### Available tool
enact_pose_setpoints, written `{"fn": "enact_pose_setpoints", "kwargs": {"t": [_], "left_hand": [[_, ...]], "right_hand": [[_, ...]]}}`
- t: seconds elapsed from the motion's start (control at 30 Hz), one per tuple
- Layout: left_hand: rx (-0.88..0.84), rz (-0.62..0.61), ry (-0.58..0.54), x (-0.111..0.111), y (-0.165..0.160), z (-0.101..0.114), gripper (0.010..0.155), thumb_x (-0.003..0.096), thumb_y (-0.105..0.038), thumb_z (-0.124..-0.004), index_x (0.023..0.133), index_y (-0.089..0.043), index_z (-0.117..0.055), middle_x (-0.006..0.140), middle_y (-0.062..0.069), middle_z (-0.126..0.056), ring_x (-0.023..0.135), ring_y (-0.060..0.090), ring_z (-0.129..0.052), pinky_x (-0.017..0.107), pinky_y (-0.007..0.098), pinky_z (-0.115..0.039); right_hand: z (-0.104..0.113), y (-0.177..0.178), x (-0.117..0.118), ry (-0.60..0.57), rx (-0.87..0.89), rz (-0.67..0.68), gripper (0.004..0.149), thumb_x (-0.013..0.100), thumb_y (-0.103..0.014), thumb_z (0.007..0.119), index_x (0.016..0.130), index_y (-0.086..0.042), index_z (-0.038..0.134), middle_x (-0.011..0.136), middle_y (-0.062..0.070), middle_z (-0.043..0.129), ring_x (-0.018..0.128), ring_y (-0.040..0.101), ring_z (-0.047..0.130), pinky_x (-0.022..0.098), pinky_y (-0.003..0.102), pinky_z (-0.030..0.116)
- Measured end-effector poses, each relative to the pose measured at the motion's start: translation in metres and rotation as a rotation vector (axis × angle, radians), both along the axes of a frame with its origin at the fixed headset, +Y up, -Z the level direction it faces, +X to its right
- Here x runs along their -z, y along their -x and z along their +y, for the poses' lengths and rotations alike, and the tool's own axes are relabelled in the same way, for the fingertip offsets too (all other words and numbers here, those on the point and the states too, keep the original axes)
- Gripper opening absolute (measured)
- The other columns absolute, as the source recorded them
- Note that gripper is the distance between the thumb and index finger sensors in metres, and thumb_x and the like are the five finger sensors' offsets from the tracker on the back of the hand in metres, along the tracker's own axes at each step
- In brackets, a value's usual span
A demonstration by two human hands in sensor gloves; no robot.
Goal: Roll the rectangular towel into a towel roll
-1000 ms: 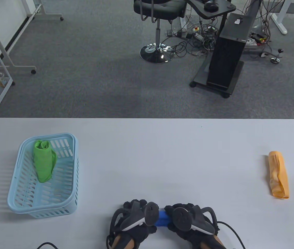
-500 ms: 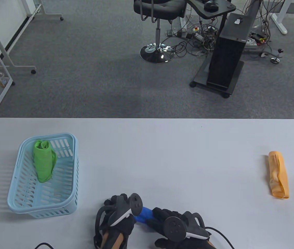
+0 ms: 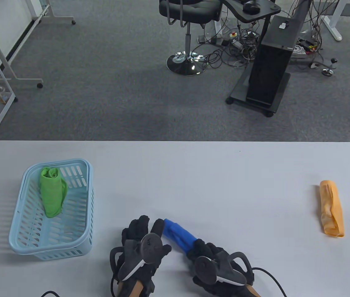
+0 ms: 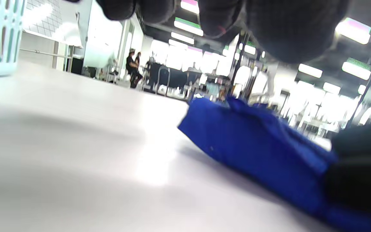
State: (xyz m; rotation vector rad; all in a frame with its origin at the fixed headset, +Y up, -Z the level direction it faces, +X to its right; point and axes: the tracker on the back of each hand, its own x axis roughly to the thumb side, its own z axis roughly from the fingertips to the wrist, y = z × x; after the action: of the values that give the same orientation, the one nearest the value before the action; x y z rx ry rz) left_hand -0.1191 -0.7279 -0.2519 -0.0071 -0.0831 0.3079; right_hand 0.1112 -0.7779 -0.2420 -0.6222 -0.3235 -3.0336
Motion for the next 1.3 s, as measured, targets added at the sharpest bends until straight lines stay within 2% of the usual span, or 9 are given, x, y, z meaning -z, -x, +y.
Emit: {"fn": "enact_pose_setpoints", "kwargs": {"t": [0.17,0.23,0.33,0.43,0.6,0.83,1.0,1.17,1.3], "left_hand": [[0.006,-0.007,-0.003,-0.001,0.0,0.002,0.085,0.0315,-0.064,-0.076,0.109,-0.037,-0.051,0.115,0.017,-0.04,0.105,0.046,-0.042,0.07,0.071,-0.036],[-0.005,-0.025,0.009,-0.001,-0.001,0.002,0.086,0.0315,-0.065,-0.075,0.109,-0.037,-0.05,0.116,0.017,-0.039,0.105,0.047,-0.041,0.07,0.072,-0.035],[-0.014,-0.042,0.015,0.0,-0.002,0.001,0.086,0.0316,-0.066,-0.074,0.109,-0.037,-0.05,0.116,0.017,-0.039,0.105,0.047,-0.041,0.07,0.072,-0.035],[-0.027,-0.048,0.023,0.002,-0.003,0.001,0.086,0.0318,-0.066,-0.074,0.109,-0.037,-0.05,0.116,0.017,-0.039,0.105,0.047,-0.041,0.07,0.073,-0.035],[-0.025,-0.054,0.051,0.005,-0.005,-0.002,0.086,0.0323,-0.066,-0.074,0.11,-0.036,-0.051,0.116,0.017,-0.039,0.105,0.047,-0.041,0.07,0.073,-0.035],[-0.028,-0.039,0.056,0.005,-0.003,-0.002,0.086,0.0325,-0.066,-0.074,0.11,-0.036,-0.051,0.116,0.018,-0.039,0.105,0.047,-0.041,0.07,0.073,-0.035],[-0.036,-0.036,0.07,0.004,-0.002,-0.002,0.086,0.0326,-0.066,-0.073,0.11,-0.036,-0.051,0.116,0.018,-0.039,0.105,0.047,-0.042,0.069,0.073,-0.036],[-0.038,-0.031,0.067,0.003,-0.002,-0.002,0.086,0.0328,-0.066,-0.073,0.11,-0.035,-0.051,0.116,0.018,-0.039,0.104,0.047,-0.042,0.069,0.072,-0.036],[-0.032,-0.01,0.067,0.002,-0.001,-0.002,0.086,0.0327,-0.067,-0.073,0.11,-0.035,-0.052,0.116,0.018,-0.041,0.105,0.047,-0.044,0.069,0.073,-0.038]], "right_hand": [[-0.001,-0.065,0.049,-0.039,-0.083,-0.311,0.078,0.028,-0.052,0.07,0.1,-0.035,0.043,0.105,0.005,0.022,0.097,0.034,0.051,0.07,0.057,0.05],[-0.003,-0.109,0.067,-0.052,-0.156,-0.482,0.079,0.028,-0.053,0.07,0.1,-0.034,0.042,0.105,0.005,0.02,0.098,0.035,0.047,0.07,0.058,0.048],[-0.004,-0.155,0.074,0.0,-0.257,-0.667,0.082,0.029,-0.054,0.069,0.101,-0.033,0.035,0.105,0.007,0.015,0.099,0.036,0.039,0.071,0.06,0.04],[-0.002,-0.193,0.071,0.112,-0.299,-0.828,0.087,0.029,-0.056,0.067,0.102,-0.032,0.026,0.104,0.007,0.006,0.1,0.038,0.017,0.071,0.065,0.023],[-0.001,-0.229,0.069,0.153,-0.309,-0.975,0.088,0.029,-0.058,0.065,0.104,-0.029,0.029,0.104,0.008,0.005,0.099,0.04,0.012,0.067,0.068,0.014],[-0.007,-0.244,0.072,0.171,-0.287,-1.036,0.09,0.029,-0.059,0.064,0.104,-0.025,0.027,0.104,0.013,0.003,0.099,0.041,0.013,0.066,0.069,0.013],[0.001,-0.243,0.071,0.188,-0.151,-1.114,0.092,0.028,-0.062,0.063,0.105,-0.025,0.028,0.104,0.015,0.004,0.099,0.044,0.015,0.067,0.069,0.016],[0.023,-0.227,0.072,0.155,-0.103,-1.05,0.092,0.028,-0.063,0.062,0.105,-0.028,0.025,0.104,0.014,0.002,0.098,0.044,0.011,0.065,0.07,0.012],[0.055,-0.189,0.069,0.002,-0.013,-0.879,0.094,0.026,-0.067,0.058,0.105,-0.028,0.023,0.104,0.015,0.002,0.098,0.045,0.009,0.063,0.07,0.009]]}}
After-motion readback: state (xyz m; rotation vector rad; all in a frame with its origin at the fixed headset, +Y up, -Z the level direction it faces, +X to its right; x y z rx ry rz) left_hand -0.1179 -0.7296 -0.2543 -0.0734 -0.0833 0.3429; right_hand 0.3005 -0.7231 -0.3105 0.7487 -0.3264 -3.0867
